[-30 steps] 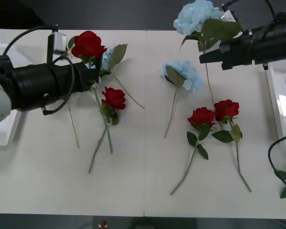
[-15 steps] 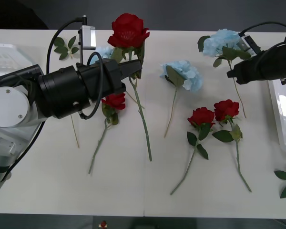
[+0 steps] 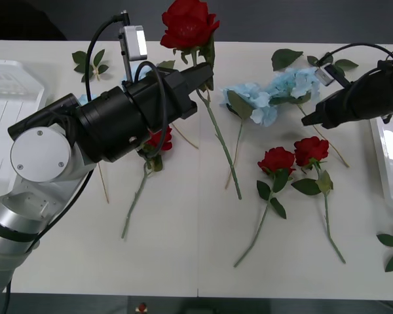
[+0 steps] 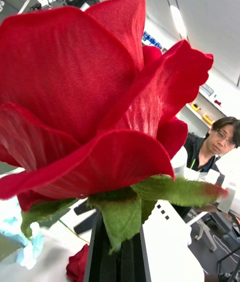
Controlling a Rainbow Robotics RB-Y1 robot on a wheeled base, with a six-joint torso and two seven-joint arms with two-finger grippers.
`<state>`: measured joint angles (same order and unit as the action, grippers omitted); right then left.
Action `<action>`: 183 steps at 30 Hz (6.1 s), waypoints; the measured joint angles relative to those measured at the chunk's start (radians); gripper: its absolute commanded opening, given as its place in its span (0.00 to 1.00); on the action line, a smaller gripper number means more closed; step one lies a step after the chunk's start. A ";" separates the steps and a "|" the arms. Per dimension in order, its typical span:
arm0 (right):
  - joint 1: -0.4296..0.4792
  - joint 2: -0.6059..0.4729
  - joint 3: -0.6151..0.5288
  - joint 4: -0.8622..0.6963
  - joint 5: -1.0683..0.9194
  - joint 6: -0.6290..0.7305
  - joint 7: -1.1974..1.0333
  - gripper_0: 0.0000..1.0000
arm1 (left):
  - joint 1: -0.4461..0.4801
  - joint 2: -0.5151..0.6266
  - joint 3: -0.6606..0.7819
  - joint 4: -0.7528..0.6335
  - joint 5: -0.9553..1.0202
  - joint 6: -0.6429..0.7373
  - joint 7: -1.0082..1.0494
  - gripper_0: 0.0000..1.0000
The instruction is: Put the red flowers into the right box and the blue flowers into the left box
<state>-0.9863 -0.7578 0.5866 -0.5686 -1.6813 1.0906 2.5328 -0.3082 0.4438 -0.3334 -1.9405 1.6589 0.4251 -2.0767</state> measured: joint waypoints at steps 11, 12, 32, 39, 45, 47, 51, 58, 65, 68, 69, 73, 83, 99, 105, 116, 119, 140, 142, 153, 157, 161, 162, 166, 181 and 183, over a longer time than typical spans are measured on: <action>0.001 -0.164 0.000 -0.219 -0.324 0.281 0.019 1.00 | 0.000 0.000 0.000 0.000 0.021 0.000 0.000 0.00; 0.003 -0.179 0.000 -0.245 -0.367 0.289 0.019 1.00 | 0.000 0.000 0.000 0.000 0.027 0.000 0.000 0.00; 0.613 -0.249 -0.179 -1.008 -0.744 -0.024 0.037 1.00 | 0.000 0.000 0.001 0.001 0.028 0.000 0.000 0.00; 0.693 -0.139 -0.175 -1.061 -0.744 -0.033 0.037 1.00 | 0.000 0.000 0.001 0.001 0.028 0.000 0.000 0.00; 0.766 -0.015 -0.220 -1.106 -0.726 -0.033 0.037 1.00 | 0.000 0.000 0.001 0.001 0.028 0.000 0.000 0.00; 0.772 0.029 -0.235 -1.108 -0.681 -0.033 0.037 1.00 | 0.000 0.000 0.001 0.001 0.028 0.000 0.000 0.00; 0.772 0.119 -0.271 -1.108 -0.584 -0.057 0.037 1.00 | 0.000 0.000 0.001 0.001 0.028 0.000 0.000 0.00; 0.759 0.235 -0.286 -1.108 -0.477 -0.091 0.037 0.91 | 0.000 0.000 0.001 0.001 0.028 0.000 0.000 0.00; 0.731 0.265 -0.263 -1.108 -0.459 -0.132 0.037 0.21 | 0.000 0.000 0.001 0.001 0.028 0.000 0.000 0.00; 0.723 0.265 -0.242 -1.108 -0.459 -0.146 0.037 0.07 | 0.000 0.000 0.001 0.001 0.028 0.000 0.000 0.00; 0.723 0.265 -0.237 -1.108 -0.459 -0.151 0.037 0.03 | 0.000 0.000 0.001 0.001 0.028 0.000 0.000 0.00; 0.723 0.265 -0.232 -1.108 -0.459 -0.161 0.037 0.00 | 0.000 0.000 0.001 0.001 0.028 0.000 0.000 0.00; 0.723 0.265 -0.233 -1.108 -0.459 -0.164 0.037 0.00 | 0.000 0.000 0.001 0.001 0.029 0.000 0.000 0.68; 0.698 0.090 -0.232 -1.108 -0.438 -0.256 0.030 0.00 | 0.061 0.197 0.091 0.001 0.199 0.212 0.000 0.98; 0.651 -0.134 -0.232 -1.067 -0.438 -0.267 -0.116 0.00 | 0.144 0.246 0.317 0.092 0.252 0.595 0.000 0.98; 0.600 -0.534 -0.231 -0.794 -0.386 -0.249 -0.282 0.00 | 0.140 0.243 0.592 0.443 -0.063 0.946 0.000 1.00; 0.600 -0.593 -0.231 -0.722 -0.307 -0.247 -0.288 0.00 | 0.140 0.243 0.591 0.460 -0.160 0.923 0.022 1.00; 0.600 -0.423 -0.222 -0.260 0.161 -0.563 -0.288 0.00 | -0.046 0.063 0.430 0.460 -0.764 0.717 0.502 1.00; 0.599 -0.395 -0.222 -0.236 0.196 -0.579 -0.288 0.00 | -0.048 0.056 0.409 0.460 -0.816 0.695 0.502 1.00; 0.512 -0.353 -0.222 -0.169 0.331 -0.490 -0.288 1.00 | -0.048 0.048 0.344 0.463 -1.031 0.611 0.661 1.00; 0.484 -0.354 -0.222 -0.180 0.331 -0.423 -0.287 1.00 | -0.055 0.035 0.344 0.526 -1.034 0.560 0.661 1.00; 0.467 -0.360 -0.222 -0.240 0.327 -0.318 -0.287 1.00 | -0.082 0.022 0.328 0.633 -1.020 0.454 0.661 1.00; 0.463 -0.366 -0.222 -0.264 0.316 -0.281 -0.287 1.00 | -0.089 0.023 0.316 0.643 -1.023 0.436 0.661 0.97; 0.434 -0.393 -0.222 -0.368 0.245 -0.147 -0.287 1.00 | -0.098 0.028 0.283 0.644 -1.022 0.427 0.661 0.00; 0.115 -0.254 -0.033 -0.569 0.470 0.053 -0.618 1.00 | -0.098 0.029 0.331 0.609 -0.861 0.592 0.661 0.00; 0.074 -0.201 -0.003 -0.535 0.504 0.053 -0.654 1.00 | -0.098 0.030 0.380 0.566 -0.846 0.670 0.660 0.00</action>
<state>-0.9118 -0.9585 0.5838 -1.1033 -1.1769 1.1434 1.8790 -0.4065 0.4738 0.0462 -1.3748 0.8128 1.0951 -1.4162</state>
